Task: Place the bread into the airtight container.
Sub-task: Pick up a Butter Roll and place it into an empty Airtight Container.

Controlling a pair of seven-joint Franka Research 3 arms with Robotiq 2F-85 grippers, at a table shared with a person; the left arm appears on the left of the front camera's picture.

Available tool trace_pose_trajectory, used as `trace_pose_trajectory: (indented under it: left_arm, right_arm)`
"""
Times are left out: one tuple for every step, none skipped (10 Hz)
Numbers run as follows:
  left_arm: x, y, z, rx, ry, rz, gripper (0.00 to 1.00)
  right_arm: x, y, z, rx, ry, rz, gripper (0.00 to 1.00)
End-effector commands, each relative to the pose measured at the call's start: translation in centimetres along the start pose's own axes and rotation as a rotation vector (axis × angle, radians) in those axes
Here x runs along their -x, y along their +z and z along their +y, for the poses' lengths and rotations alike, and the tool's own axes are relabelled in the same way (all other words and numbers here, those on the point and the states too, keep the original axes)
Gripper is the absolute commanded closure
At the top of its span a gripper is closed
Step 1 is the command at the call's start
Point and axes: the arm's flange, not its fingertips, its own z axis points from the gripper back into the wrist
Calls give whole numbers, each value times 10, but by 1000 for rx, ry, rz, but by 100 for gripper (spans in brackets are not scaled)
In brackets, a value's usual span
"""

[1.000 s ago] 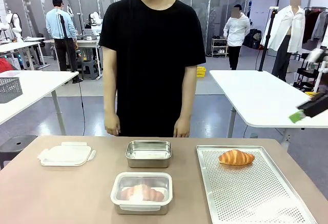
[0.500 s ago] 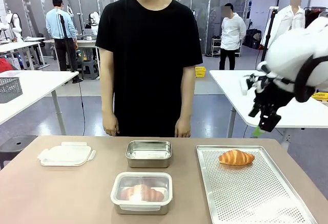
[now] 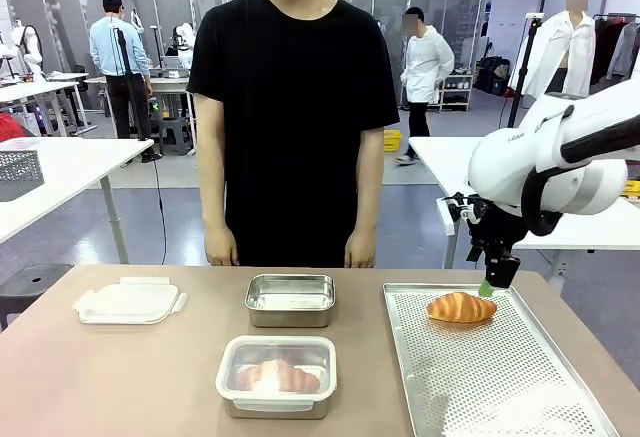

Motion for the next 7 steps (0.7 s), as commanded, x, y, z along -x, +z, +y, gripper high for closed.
trace_pose_trajectory:
  left_arm:
    - [0,1,0,3,-10,-2,0]
    - [0,1,0,3,-10,-2,0]
    - [0,1,0,3,-10,-2,0]
    - [0,1,0,3,-10,-2,0]
    - [0,1,0,3,-10,-2,0]
    - [0,1,0,3,-10,-2,0]
    - [0,1,0,3,-10,-2,0]
  right_arm:
    - [-1,6,1,8,4,-4,0]
    - [-1,6,1,8,4,-4,0]
    - [-1,6,1,8,4,-4,0]
    - [-1,6,1,8,4,-4,0]
    - [-1,6,1,8,4,-4,0]
    - [-1,3,0,6,2,0,0]
    - [-5,-12,-13,20,17,10,0]
